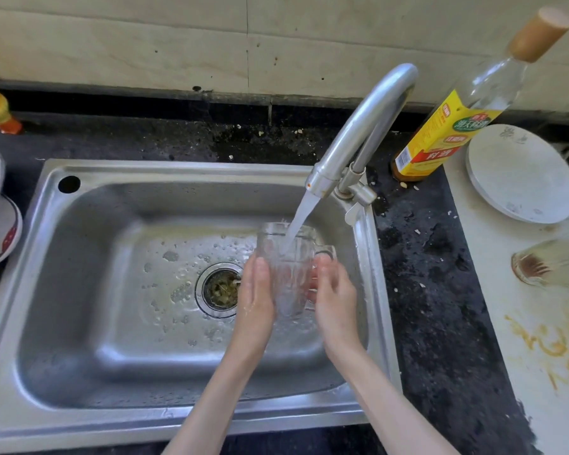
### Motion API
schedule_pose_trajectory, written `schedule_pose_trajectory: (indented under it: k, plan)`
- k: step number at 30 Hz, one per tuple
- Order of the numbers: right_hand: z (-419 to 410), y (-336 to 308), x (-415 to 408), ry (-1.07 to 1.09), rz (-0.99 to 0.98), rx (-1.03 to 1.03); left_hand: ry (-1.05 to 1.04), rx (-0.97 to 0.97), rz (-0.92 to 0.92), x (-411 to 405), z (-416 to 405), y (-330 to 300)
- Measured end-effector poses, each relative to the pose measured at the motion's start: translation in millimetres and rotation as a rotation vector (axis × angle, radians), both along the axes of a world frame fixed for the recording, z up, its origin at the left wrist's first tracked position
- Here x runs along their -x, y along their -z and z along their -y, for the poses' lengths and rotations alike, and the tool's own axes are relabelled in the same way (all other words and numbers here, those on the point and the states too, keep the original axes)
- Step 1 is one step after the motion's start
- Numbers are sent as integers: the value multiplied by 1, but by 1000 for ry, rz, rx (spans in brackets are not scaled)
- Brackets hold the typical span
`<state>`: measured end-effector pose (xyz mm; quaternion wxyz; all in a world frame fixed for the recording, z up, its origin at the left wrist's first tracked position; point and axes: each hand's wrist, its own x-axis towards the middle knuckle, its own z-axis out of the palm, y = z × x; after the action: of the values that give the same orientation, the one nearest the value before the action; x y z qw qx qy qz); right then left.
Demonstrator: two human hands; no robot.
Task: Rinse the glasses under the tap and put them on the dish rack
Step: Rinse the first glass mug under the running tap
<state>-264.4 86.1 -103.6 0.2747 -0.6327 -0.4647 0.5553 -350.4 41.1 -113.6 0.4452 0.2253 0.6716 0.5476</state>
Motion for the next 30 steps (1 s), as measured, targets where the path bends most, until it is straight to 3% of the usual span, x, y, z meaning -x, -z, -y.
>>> schedule_pose_trajectory:
  k: [7,9,15,20,25,30]
  plan:
    - [13,-9,12,-269,92,-165,-24,-127,-237,-12,7,-3]
    - [11,-9,15,-225,42,-143,9,-122,-343,-16,9,-3]
    - [8,-7,23,-10,-74,-171,105,-123,-428,-27,18,-2]
    - [3,0,13,-67,-227,-80,175,-133,-347,-28,18,2]
    - [12,5,10,-146,-267,10,174,6,-155,5,-13,-9]
    - [8,5,13,-69,-315,116,221,2,-159,-2,-6,0]
